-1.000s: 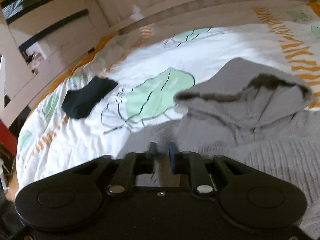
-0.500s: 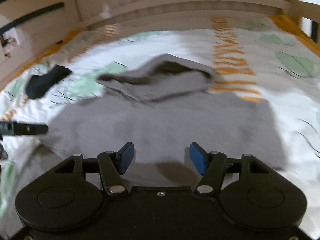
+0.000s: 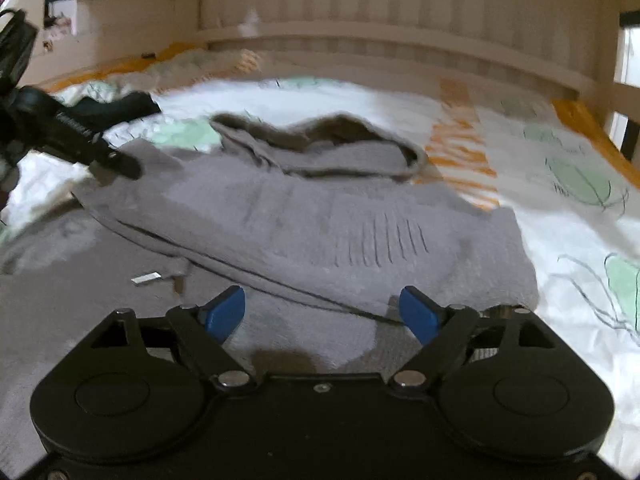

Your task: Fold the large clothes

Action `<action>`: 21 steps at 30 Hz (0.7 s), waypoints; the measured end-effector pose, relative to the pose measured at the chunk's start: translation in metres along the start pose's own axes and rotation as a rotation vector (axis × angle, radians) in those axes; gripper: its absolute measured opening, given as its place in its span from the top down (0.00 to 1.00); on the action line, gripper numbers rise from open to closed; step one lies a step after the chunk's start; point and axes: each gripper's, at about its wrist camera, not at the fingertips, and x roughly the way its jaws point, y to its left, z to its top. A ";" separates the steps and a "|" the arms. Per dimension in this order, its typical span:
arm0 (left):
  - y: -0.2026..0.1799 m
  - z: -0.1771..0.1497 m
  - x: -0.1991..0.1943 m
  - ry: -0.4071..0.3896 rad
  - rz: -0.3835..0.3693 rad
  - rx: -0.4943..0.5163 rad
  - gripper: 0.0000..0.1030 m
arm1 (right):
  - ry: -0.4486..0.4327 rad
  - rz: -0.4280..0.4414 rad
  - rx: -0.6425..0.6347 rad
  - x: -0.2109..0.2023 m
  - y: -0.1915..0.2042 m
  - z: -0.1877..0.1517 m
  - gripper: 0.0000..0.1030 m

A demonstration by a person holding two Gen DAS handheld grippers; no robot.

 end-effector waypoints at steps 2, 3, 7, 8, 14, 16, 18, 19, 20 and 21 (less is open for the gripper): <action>-0.009 0.018 -0.013 -0.040 -0.042 -0.011 0.86 | -0.027 0.032 0.022 -0.010 0.001 0.001 0.17; -0.014 0.027 -0.017 -0.059 -0.062 -0.011 0.86 | -0.034 0.050 0.028 -0.014 0.002 0.002 0.17; -0.032 0.063 -0.035 -0.120 -0.130 -0.016 0.86 | -0.028 0.108 0.028 -0.016 0.009 0.007 0.17; -0.035 0.072 -0.039 -0.133 -0.146 -0.020 0.86 | -0.019 0.119 0.027 -0.014 0.010 0.007 0.17; -0.051 0.095 -0.048 -0.172 -0.162 0.012 0.86 | 0.019 0.102 0.024 0.008 0.004 0.011 0.17; -0.049 0.093 -0.048 -0.170 -0.154 0.018 0.86 | 0.024 0.083 0.061 0.013 -0.007 0.011 0.17; -0.044 0.090 -0.046 -0.167 -0.126 0.025 0.86 | 0.034 0.030 0.114 0.017 -0.024 0.010 0.17; -0.039 0.088 -0.044 -0.164 -0.107 0.025 0.86 | 0.035 -0.001 0.141 0.016 -0.032 0.009 0.17; -0.034 0.084 -0.041 -0.156 -0.083 0.023 0.86 | 0.031 -0.029 0.180 0.014 -0.041 0.006 0.17; -0.028 0.082 -0.038 -0.146 -0.056 0.024 0.86 | 0.029 -0.047 0.221 0.012 -0.051 0.004 0.17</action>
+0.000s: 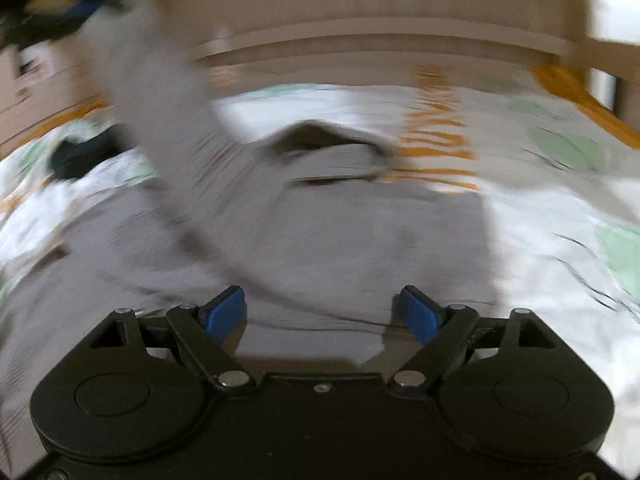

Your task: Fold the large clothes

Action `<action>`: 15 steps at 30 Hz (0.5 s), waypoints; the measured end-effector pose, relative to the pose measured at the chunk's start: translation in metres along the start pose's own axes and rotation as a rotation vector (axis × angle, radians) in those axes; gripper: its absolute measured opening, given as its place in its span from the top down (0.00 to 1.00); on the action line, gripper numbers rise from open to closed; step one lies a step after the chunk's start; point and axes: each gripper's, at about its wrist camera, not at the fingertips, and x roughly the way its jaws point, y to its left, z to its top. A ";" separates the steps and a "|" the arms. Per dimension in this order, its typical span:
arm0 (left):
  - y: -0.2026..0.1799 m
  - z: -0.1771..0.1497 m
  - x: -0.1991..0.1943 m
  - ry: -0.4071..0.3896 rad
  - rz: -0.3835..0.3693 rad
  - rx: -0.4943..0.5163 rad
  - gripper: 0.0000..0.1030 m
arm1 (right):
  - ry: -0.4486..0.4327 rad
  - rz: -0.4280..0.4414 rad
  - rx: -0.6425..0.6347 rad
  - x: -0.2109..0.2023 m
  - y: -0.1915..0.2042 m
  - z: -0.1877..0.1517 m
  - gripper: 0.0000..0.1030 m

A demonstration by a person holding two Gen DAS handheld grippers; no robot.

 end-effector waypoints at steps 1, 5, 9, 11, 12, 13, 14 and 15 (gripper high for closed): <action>0.008 -0.006 0.004 0.013 0.036 -0.002 0.86 | 0.001 -0.027 0.047 -0.002 -0.010 -0.001 0.17; 0.040 -0.033 0.023 0.097 0.162 -0.046 0.86 | 0.034 -0.072 0.140 -0.001 -0.029 -0.007 0.15; 0.055 -0.063 0.035 0.164 0.241 -0.031 0.85 | 0.038 -0.072 0.202 -0.002 -0.038 -0.009 0.14; 0.050 -0.074 0.037 0.176 0.237 -0.012 0.83 | 0.031 -0.075 0.204 -0.004 -0.039 -0.011 0.14; 0.047 -0.077 0.037 0.172 0.230 -0.005 0.82 | 0.031 -0.076 0.203 -0.005 -0.038 -0.012 0.14; 0.040 -0.080 0.036 0.153 0.225 0.008 0.76 | 0.031 -0.076 0.202 -0.005 -0.038 -0.012 0.14; 0.035 -0.083 0.036 0.132 0.221 0.026 0.69 | 0.032 -0.076 0.200 -0.005 -0.038 -0.013 0.13; 0.032 -0.085 0.037 0.121 0.213 0.047 0.65 | 0.032 -0.076 0.197 -0.004 -0.038 -0.013 0.12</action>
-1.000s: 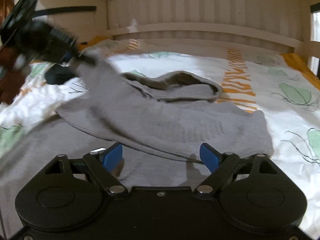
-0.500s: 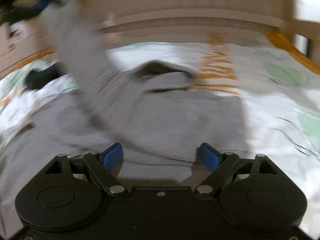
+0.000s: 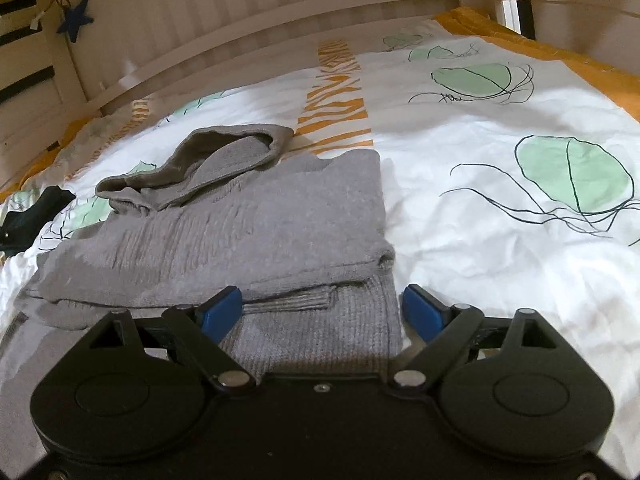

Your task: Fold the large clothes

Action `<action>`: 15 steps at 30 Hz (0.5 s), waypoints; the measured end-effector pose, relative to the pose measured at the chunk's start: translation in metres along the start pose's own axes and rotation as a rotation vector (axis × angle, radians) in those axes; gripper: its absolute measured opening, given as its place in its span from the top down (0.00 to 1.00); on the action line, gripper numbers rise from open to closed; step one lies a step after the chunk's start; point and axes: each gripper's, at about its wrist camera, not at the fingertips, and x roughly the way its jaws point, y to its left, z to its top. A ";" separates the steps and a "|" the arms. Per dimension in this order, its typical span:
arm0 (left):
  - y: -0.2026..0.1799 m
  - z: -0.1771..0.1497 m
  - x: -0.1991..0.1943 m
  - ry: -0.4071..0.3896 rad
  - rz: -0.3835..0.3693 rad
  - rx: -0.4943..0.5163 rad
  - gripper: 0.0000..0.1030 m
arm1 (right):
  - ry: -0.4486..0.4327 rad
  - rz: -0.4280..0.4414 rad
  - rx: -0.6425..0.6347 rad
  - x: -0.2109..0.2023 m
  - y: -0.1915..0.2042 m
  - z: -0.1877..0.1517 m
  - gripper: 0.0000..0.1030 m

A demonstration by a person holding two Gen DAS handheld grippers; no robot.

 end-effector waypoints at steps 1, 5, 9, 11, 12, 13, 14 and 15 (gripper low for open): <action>-0.008 -0.002 0.002 -0.006 -0.006 0.033 0.55 | 0.000 -0.001 -0.004 0.001 0.001 0.000 0.12; -0.024 -0.019 0.023 0.022 0.045 0.152 0.47 | 0.005 -0.006 -0.029 0.004 0.004 -0.001 0.08; -0.011 -0.046 0.053 0.071 0.124 0.125 0.30 | 0.004 -0.013 -0.041 0.005 0.006 -0.002 0.08; -0.001 -0.058 0.052 -0.004 0.127 0.096 0.15 | 0.002 -0.014 -0.041 0.005 0.006 -0.002 0.08; 0.002 -0.061 0.052 -0.009 0.127 0.075 0.14 | 0.002 -0.012 -0.041 0.005 0.006 -0.002 0.07; 0.006 -0.061 0.052 -0.007 0.113 0.051 0.13 | 0.001 -0.009 -0.041 0.005 0.006 -0.002 0.06; 0.010 -0.060 0.053 0.000 0.103 0.036 0.12 | 0.001 -0.008 -0.043 0.005 0.006 -0.002 0.05; 0.011 -0.060 0.054 0.002 0.097 0.027 0.11 | 0.001 -0.008 -0.045 0.006 0.007 -0.003 0.04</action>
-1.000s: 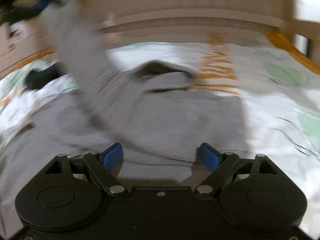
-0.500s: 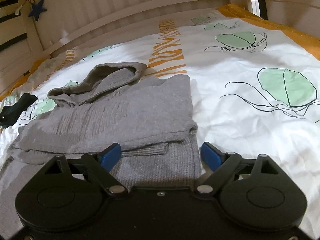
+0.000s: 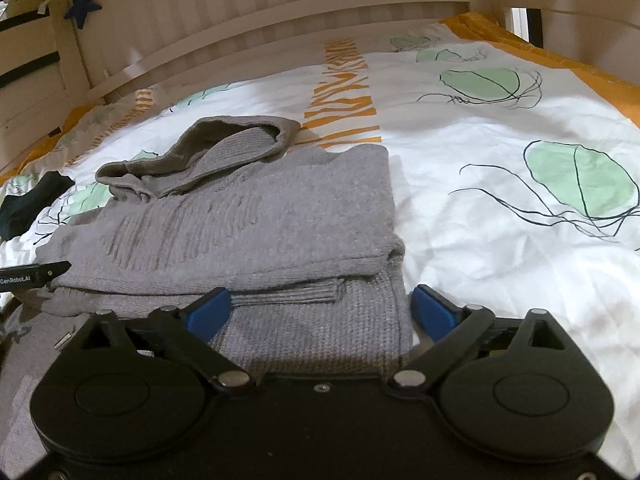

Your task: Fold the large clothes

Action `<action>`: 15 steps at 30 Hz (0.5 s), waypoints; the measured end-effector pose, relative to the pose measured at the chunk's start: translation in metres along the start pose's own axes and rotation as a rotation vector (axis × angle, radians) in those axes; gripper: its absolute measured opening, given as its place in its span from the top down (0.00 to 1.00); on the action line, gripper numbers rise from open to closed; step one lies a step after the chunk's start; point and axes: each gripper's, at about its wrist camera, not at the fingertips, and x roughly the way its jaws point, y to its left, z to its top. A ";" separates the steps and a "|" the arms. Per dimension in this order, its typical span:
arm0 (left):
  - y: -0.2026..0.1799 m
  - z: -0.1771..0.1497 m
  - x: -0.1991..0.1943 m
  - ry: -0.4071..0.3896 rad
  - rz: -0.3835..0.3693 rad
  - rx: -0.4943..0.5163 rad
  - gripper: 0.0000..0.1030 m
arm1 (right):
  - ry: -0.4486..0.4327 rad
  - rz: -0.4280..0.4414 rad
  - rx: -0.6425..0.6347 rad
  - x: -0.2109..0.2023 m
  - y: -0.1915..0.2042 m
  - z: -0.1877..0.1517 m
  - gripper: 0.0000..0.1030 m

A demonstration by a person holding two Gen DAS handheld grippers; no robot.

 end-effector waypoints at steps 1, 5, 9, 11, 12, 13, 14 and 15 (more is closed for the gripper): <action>0.000 -0.001 -0.001 -0.001 -0.002 -0.003 0.11 | 0.003 0.002 -0.003 0.001 0.001 0.000 0.03; -0.005 -0.003 0.000 -0.012 0.008 0.005 0.09 | 0.032 -0.011 -0.035 0.006 0.006 0.001 0.00; -0.008 -0.002 0.003 -0.013 0.012 0.009 0.08 | 0.058 -0.054 -0.094 0.011 0.015 0.001 0.00; -0.008 -0.002 0.002 -0.015 0.012 0.009 0.07 | 0.063 -0.062 -0.107 0.012 0.017 0.001 0.00; -0.009 -0.002 0.003 -0.016 0.014 0.011 0.07 | 0.064 -0.061 -0.107 0.012 0.016 0.001 0.00; -0.010 -0.002 0.003 -0.017 0.019 0.015 0.07 | 0.064 -0.059 -0.105 0.012 0.016 0.001 0.00; -0.011 -0.002 0.003 -0.018 0.026 0.021 0.06 | 0.064 -0.060 -0.106 0.012 0.016 0.001 0.00; -0.012 -0.002 0.003 -0.019 0.034 0.027 0.06 | 0.065 -0.061 -0.107 0.012 0.016 0.001 0.00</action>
